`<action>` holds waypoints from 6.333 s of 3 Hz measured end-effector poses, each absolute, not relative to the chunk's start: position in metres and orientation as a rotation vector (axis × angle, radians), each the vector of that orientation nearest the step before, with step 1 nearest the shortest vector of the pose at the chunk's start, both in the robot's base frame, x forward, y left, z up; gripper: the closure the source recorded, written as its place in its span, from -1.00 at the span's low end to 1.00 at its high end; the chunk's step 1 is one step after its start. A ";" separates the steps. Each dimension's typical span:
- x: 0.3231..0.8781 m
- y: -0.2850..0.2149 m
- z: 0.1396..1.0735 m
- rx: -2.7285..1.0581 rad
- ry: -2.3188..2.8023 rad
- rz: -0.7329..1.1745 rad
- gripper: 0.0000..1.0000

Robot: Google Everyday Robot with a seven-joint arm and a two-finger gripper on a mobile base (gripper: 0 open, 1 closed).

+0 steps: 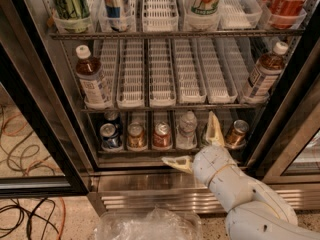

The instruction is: Pick 7up can from top shelf of fridge

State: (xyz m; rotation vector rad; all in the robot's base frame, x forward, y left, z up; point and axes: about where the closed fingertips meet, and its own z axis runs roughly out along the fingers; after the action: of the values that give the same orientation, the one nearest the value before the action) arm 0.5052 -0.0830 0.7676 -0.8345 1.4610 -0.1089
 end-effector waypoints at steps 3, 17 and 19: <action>0.511 -0.081 0.784 -0.732 1.402 -0.121 -1.00; 0.542 -0.089 0.960 -0.085 0.877 -0.152 -1.00; 0.536 -0.092 0.993 -0.028 0.780 -0.130 -1.00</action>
Offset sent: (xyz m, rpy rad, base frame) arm 0.0025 0.0005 0.0122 -0.0251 -0.0598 -0.0020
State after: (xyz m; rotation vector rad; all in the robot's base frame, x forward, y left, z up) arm 0.5360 -0.0925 0.9932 -0.0281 0.7802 -0.1300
